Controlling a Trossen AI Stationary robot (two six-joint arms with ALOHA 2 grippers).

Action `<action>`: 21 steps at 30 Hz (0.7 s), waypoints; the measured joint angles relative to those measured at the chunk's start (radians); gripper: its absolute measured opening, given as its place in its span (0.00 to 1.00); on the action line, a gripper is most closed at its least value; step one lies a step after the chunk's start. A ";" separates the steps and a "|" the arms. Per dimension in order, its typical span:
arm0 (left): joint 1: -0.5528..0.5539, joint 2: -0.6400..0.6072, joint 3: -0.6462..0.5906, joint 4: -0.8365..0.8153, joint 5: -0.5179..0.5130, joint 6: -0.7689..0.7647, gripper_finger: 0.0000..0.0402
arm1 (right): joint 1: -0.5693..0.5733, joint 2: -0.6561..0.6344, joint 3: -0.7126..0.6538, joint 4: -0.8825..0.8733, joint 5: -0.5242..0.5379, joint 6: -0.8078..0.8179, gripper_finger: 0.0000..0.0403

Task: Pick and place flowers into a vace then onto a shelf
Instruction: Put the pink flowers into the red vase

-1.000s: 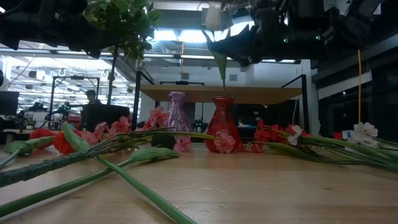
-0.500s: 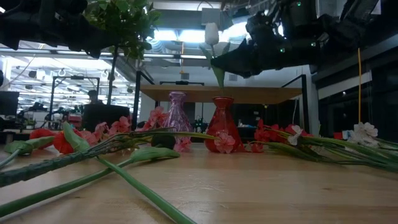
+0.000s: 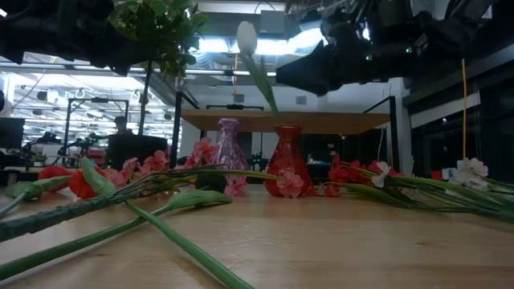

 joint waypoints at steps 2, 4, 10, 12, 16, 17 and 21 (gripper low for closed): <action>0.000 0.000 0.000 0.000 0.000 0.000 0.00 | 0.000 -0.043 0.000 -0.056 0.000 -0.008 0.48; 0.000 0.000 0.000 -0.002 0.001 0.000 0.00 | 0.000 -0.087 0.000 -0.108 0.000 -0.009 0.48; 0.000 0.000 0.000 -0.008 0.004 0.000 0.00 | 0.010 -0.222 0.000 -0.318 0.001 0.031 0.48; 0.000 0.000 0.000 -0.008 0.010 0.000 0.00 | 0.022 -0.261 0.000 -0.364 0.002 0.047 0.46; 0.000 0.000 0.000 -0.008 0.034 -0.001 0.00 | 0.059 -0.313 0.000 -0.412 0.027 0.050 0.41; 0.000 0.000 0.000 -0.008 0.040 -0.001 0.00 | 0.070 -0.319 0.000 -0.424 0.042 0.050 0.40; 0.000 0.000 0.000 -0.008 0.064 -0.001 0.00 | 0.119 -0.323 0.000 -0.476 0.133 0.066 0.32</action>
